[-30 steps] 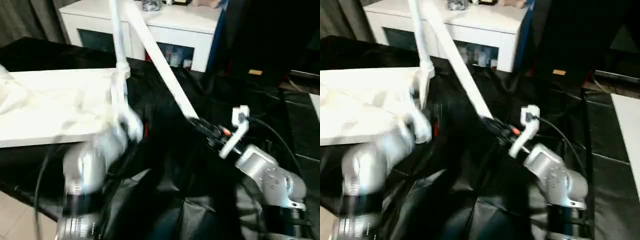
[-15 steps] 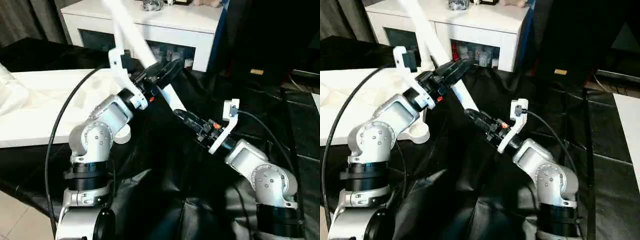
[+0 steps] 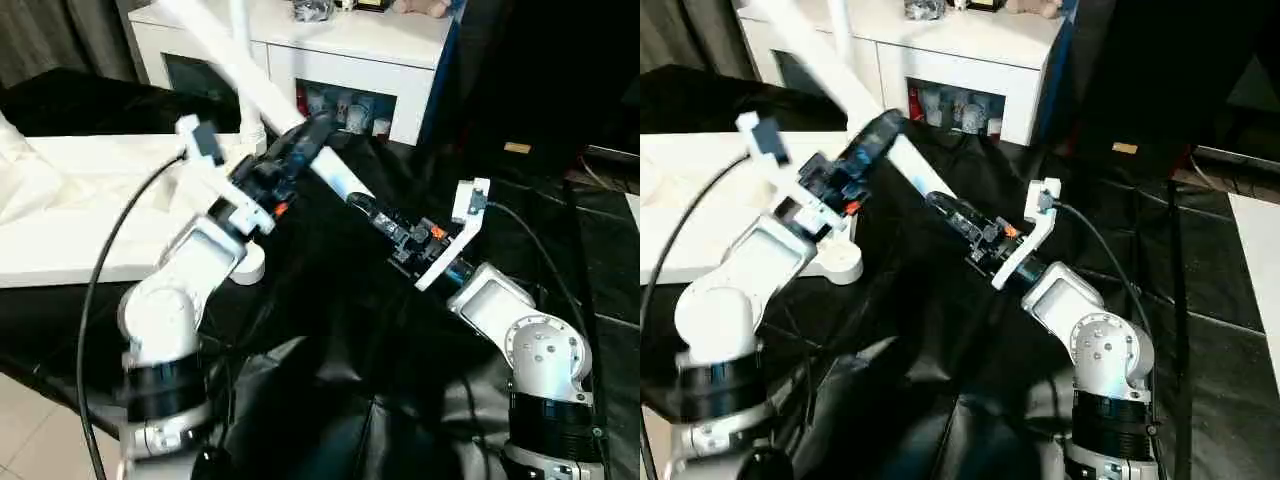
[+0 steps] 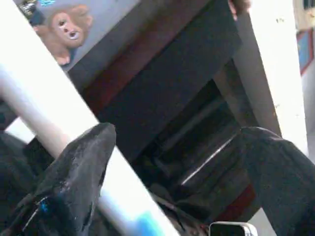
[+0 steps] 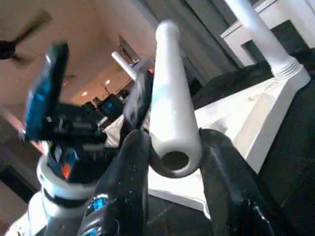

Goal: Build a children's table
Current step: Pick table leg

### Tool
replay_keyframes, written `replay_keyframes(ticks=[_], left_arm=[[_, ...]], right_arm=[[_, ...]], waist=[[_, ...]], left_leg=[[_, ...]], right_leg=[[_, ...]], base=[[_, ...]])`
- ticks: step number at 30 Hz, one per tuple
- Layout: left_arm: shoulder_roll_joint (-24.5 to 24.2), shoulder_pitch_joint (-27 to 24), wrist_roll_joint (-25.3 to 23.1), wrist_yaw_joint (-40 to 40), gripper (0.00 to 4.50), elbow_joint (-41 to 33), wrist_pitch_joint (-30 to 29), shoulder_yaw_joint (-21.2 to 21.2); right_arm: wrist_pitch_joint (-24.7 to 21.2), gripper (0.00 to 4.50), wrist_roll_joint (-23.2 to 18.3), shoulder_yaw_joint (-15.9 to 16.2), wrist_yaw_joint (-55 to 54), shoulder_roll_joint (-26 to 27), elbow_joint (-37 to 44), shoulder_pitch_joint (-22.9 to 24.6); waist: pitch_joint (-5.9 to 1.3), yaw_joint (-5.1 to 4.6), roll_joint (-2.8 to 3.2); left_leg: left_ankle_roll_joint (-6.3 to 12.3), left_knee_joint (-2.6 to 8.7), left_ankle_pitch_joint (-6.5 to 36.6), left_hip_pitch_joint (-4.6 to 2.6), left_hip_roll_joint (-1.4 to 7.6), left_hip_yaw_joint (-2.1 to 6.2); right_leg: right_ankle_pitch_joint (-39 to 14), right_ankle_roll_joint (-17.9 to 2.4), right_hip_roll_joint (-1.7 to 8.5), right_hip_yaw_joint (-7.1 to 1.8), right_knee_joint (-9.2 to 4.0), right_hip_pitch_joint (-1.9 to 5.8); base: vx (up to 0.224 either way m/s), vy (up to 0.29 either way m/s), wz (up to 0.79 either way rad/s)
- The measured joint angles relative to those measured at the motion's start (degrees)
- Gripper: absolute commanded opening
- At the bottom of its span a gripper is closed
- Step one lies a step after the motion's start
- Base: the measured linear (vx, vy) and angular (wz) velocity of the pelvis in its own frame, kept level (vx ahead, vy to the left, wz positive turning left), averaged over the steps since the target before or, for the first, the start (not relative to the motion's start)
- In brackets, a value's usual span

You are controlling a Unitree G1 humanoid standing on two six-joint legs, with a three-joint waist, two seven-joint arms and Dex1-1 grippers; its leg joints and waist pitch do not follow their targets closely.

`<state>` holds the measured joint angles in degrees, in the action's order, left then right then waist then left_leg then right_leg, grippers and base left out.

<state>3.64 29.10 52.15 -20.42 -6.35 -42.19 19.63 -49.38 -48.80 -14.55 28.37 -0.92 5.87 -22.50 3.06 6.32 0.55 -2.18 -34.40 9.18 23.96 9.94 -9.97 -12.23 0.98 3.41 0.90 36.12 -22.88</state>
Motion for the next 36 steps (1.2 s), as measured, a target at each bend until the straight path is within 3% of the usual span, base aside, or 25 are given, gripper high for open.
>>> replay_keyframes(ticks=[15,20,27,36], left_arm=[[-1.3,-1.6,-0.5,4.0,4.5,0.7,0.0,0.3],[0.2,-1.1,1.0,5.7,4.5,4.5,0.0,1.3],[1.5,3.2,2.2,5.8,4.5,9.6,0.6,1.7],[2.6,4.7,4.6,5.6,4.5,11.8,0.4,1.9]], right_arm=[[0.3,1.14,-1.0,-0.8,-2.3,-0.4,0.1,-1.1],[0.2,1.14,-1.5,-0.8,-2.4,-0.5,0.1,-1.0],[0.0,1.14,-1.6,1.0,-2.3,-0.3,0.6,0.1],[0.0,1.14,-1.6,3.3,-2.3,0.1,2.1,1.2]], waist=[[-0.01,-0.13,-0.01],[-0.01,-0.03,-0.02],[-0.02,0.0,-0.03],[-0.02,-0.01,-0.03]], left_leg=[[-0.21,0.01,-0.1,0.0,0.0,0.01],[-0.22,0.0,-0.1,0.0,0.0,0.01],[-0.22,0.0,-0.2,0.01,0.0,0.01],[-0.21,0.0,-0.2,0.01,0.0,0.01]], right_leg=[[0.2,0.3,0.0,-0.03,-0.01,-0.01],[0.2,0.3,0.0,-0.03,-0.01,0.0],[0.3,0.2,0.0,-0.03,-0.01,-0.01],[0.3,0.2,0.0,-0.03,-0.02,-0.01]], base=[[0.0,0.0,0.0],[0.0,0.0,0.0],[0.0,0.0,0.0],[0.0,0.0,0.0]])
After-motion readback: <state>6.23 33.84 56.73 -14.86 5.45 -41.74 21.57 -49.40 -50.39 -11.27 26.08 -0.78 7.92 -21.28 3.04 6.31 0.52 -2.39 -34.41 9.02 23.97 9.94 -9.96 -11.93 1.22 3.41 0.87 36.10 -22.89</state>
